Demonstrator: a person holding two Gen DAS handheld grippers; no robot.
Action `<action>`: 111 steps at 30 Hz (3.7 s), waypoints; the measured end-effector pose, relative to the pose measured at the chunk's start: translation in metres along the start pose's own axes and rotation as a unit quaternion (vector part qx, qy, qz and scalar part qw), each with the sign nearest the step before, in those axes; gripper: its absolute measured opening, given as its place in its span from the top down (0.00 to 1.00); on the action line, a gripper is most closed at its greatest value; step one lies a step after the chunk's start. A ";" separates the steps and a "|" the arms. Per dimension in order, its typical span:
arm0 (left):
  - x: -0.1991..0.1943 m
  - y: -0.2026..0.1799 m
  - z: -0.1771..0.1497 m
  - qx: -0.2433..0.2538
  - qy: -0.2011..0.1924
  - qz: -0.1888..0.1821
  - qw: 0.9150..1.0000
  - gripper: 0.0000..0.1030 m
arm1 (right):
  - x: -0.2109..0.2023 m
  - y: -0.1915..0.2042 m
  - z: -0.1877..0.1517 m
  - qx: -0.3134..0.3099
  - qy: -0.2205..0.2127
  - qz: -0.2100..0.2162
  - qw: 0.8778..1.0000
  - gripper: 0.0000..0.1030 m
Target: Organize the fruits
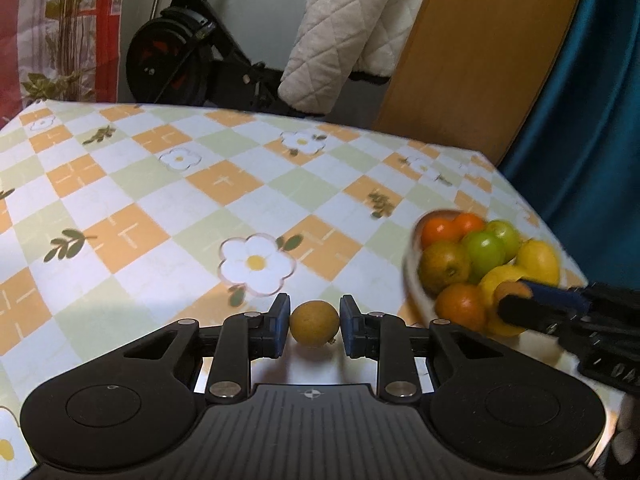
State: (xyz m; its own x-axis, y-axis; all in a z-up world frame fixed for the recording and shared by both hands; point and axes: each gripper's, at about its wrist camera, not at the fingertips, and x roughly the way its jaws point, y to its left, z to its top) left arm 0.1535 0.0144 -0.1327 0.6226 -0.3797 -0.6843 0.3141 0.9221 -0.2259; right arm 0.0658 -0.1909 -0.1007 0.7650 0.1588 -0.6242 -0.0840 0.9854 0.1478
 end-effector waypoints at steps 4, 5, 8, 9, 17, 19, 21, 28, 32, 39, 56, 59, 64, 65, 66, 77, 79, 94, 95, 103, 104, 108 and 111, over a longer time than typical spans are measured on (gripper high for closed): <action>-0.009 -0.022 0.008 0.017 -0.014 -0.028 0.999 0.73 | -0.011 -0.006 -0.006 0.004 -0.008 -0.004 1.000 0.77; -0.010 -0.029 0.009 0.022 -0.016 -0.036 0.999 0.73 | -0.013 -0.008 -0.008 0.006 -0.009 -0.005 1.000 0.77; -0.011 -0.051 0.009 0.038 -0.017 -0.061 0.997 0.73 | -0.024 -0.016 -0.016 0.011 -0.011 -0.010 1.000 0.77; -0.011 -0.058 0.008 0.043 -0.016 -0.068 0.997 0.73 | -0.027 -0.019 -0.018 0.014 -0.012 -0.012 1.000 0.77; 0.002 -0.096 -0.009 0.069 0.015 -0.099 0.993 0.73 | -0.039 -0.044 -0.036 0.035 -0.009 -0.029 0.999 0.77; 0.004 -0.101 -0.011 0.077 0.019 -0.105 0.991 0.73 | -0.040 -0.048 -0.040 0.040 -0.008 -0.031 0.999 0.77; 0.007 -0.107 -0.014 0.085 0.023 -0.106 0.990 0.73 | -0.040 -0.052 -0.043 0.044 -0.007 -0.034 0.998 0.77; 0.018 -0.116 -0.020 0.095 0.038 -0.103 0.989 0.73 | -0.035 -0.059 -0.050 0.050 0.000 -0.043 0.998 0.78; 0.022 -0.115 -0.021 0.097 0.045 -0.099 0.989 0.73 | -0.032 -0.060 -0.051 0.050 0.003 -0.046 0.998 0.77; 0.027 -0.110 -0.022 0.092 0.054 -0.089 0.990 0.73 | -0.028 -0.061 -0.053 0.046 0.010 -0.051 0.998 0.77; 0.031 -0.111 -0.023 0.091 0.065 -0.076 0.991 0.72 | -0.024 -0.060 -0.051 0.034 0.022 -0.066 0.997 0.76; 0.028 -0.111 -0.022 0.088 0.066 -0.073 0.991 0.71 | -0.027 -0.059 -0.049 0.033 0.020 -0.069 0.997 0.71; 0.021 -0.111 -0.021 0.088 0.061 -0.073 0.992 0.57 | -0.031 -0.060 -0.047 0.033 0.016 -0.075 0.997 0.65; 0.019 -0.111 -0.020 0.091 0.057 -0.069 0.992 0.55 | -0.032 -0.060 -0.046 0.034 0.015 -0.076 0.996 0.63; 0.017 -0.112 -0.020 0.093 0.054 -0.065 0.992 0.54 | -0.033 -0.059 -0.046 0.034 0.014 -0.076 0.996 0.60; -0.008 -0.099 -0.013 0.071 0.023 -0.026 0.997 0.29 | -0.047 -0.055 -0.039 0.033 0.002 -0.085 0.996 0.37; -0.015 -0.095 -0.012 0.067 0.015 -0.019 0.997 0.25 | -0.048 -0.055 -0.038 0.034 0.000 -0.082 0.996 0.30; -0.053 -0.075 0.001 0.036 -0.036 0.053 0.997 0.15 | -0.056 -0.039 -0.024 0.029 -0.005 -0.075 0.997 0.01; -0.056 -0.076 0.002 0.037 -0.040 0.061 0.997 0.14 | -0.056 -0.037 -0.023 0.028 -0.005 -0.075 0.997 0.01; -0.085 -0.078 0.011 0.054 -0.077 0.107 0.990 0.14 | -0.071 -0.024 -0.002 0.032 -0.023 -0.070 0.997 0.01; -0.089 -0.079 0.013 0.057 -0.081 0.116 0.988 0.14 | -0.073 -0.021 0.001 0.032 -0.026 -0.069 0.997 0.01; -0.102 -0.081 0.020 0.074 -0.088 0.142 0.983 0.14 | -0.084 -0.011 0.015 0.030 -0.038 -0.064 0.997 0.01; -0.114 -0.080 0.025 0.071 -0.093 0.144 0.983 0.14 | -0.092 -0.002 0.026 0.026 -0.048 -0.060 0.997 0.01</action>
State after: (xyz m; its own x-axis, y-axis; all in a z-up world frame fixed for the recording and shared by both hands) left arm 0.0755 -0.0178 -0.0191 0.8162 -0.1229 -0.5645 0.1938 0.9787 0.0673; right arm 0.0123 -0.2088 -0.0236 0.8252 0.0310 -0.5640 0.0429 0.9922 0.1173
